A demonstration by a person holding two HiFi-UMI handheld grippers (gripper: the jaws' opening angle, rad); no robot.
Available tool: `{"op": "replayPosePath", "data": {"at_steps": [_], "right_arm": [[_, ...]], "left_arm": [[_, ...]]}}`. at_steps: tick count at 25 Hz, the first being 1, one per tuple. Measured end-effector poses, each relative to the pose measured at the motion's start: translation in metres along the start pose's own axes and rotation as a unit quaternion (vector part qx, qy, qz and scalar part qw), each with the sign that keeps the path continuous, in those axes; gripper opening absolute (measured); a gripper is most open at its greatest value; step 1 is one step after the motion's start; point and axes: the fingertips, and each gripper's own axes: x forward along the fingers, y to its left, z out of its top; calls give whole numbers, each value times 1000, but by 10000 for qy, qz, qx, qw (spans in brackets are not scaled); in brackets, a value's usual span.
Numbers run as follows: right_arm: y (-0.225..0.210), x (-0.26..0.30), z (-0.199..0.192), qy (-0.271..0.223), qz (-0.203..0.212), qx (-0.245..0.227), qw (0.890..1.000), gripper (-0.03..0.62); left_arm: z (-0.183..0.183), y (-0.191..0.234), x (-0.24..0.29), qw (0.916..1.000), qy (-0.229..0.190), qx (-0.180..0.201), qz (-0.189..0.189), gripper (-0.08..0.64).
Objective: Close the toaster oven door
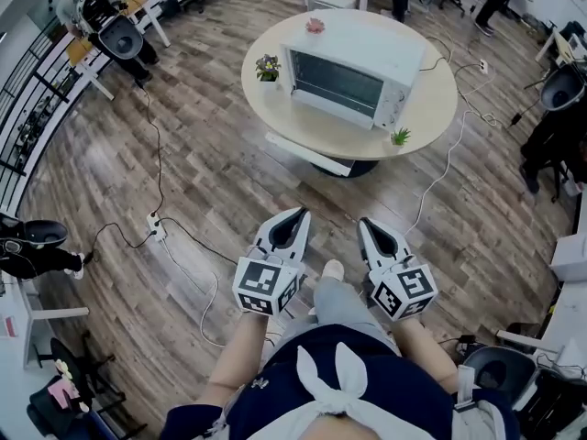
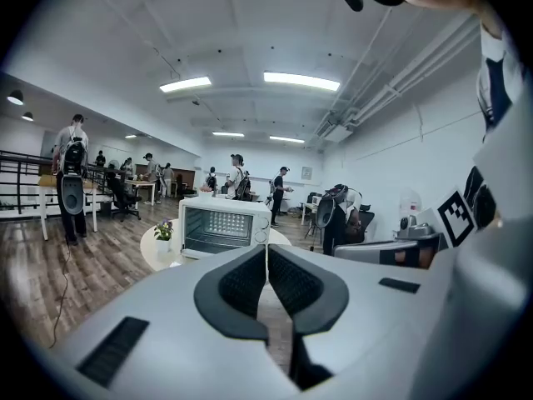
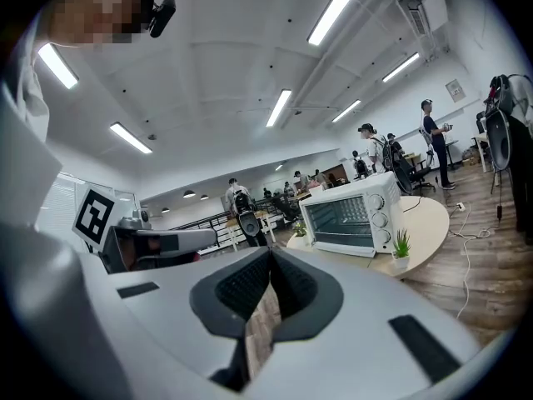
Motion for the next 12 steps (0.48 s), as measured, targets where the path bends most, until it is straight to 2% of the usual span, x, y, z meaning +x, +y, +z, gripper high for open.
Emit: {"op": "replayPosePath", "data": {"at_steps": [3,7,9,12], "right_arm": [[-6,15,6,-2,-59,0,10000,52],[-14,34,15,-29,-65,10,10000,161],[-18,43,19,-60,-52,-17,10000,190],[-26,51,23,-66,-44,-70,9999,213]], "left_arm": [[11,16,11,9998,-87,-158,-68,26],[25,40,24,9995,-238,-203,2,46],[29,49,30,9991,-316,-279,-69,183],[35,60,37,9985,-412,-350,-101,247]]}}
